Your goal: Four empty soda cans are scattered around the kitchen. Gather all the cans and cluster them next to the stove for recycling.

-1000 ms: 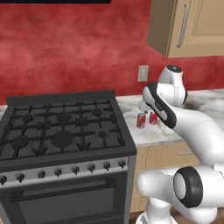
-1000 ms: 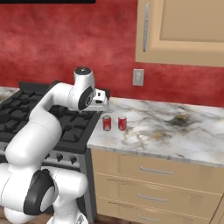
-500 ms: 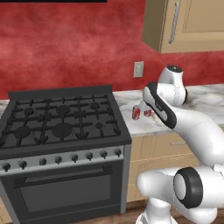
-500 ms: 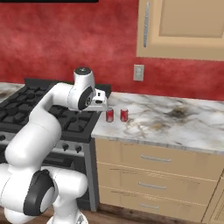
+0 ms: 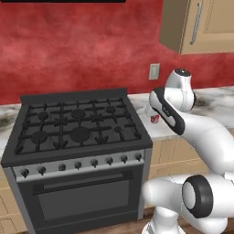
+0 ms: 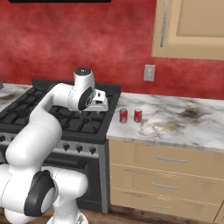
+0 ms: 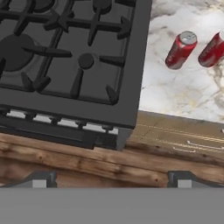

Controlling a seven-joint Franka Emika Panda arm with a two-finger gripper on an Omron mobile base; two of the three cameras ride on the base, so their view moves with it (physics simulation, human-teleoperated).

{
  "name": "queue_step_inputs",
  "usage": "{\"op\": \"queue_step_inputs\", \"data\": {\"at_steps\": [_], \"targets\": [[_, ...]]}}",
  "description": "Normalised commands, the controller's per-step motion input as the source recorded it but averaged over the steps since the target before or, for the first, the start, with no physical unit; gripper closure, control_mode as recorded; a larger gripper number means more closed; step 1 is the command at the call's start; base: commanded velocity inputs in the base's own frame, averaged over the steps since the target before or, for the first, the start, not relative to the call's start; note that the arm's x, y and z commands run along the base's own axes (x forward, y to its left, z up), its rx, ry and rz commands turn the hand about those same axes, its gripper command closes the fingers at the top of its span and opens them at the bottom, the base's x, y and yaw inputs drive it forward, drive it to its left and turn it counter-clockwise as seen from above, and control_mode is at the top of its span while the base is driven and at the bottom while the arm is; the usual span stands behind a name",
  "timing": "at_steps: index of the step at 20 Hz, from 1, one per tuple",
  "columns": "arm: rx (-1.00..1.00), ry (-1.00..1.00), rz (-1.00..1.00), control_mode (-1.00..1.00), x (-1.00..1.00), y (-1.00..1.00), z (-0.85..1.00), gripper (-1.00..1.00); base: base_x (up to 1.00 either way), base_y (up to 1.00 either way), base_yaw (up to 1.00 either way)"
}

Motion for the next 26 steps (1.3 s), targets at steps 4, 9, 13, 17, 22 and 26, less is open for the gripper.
{"op": "queue_step_inputs", "data": {"at_steps": [4, 9, 13, 17, 22, 26], "targets": [[0.0, 0.0, 0.0, 1.0, 0.0, 0.0, 0.0, -1.0, 0.0, 0.63, -0.05], [0.0, 0.0, 0.0, 1.0, 0.0, 0.0, 0.0, -1.0, 0.0, 0.64, -0.04], [0.0, 0.0, 0.0, 1.0, 0.0, 0.0, 0.0, -1.0, 0.0, 0.63, -0.05], [0.0, 0.0, 0.0, 1.0, 0.0, 0.0, 0.0, -1.0, 0.0, 0.62, -0.06], [0.0, 0.0, 0.0, 1.0, 0.0, 0.0, 0.0, -1.0, 0.0, 0.62, -0.07], [0.0, 0.0, 0.0, 1.0, 0.0, 0.0, 0.0, -1.0, 0.02, 0.61, -0.09]]}}
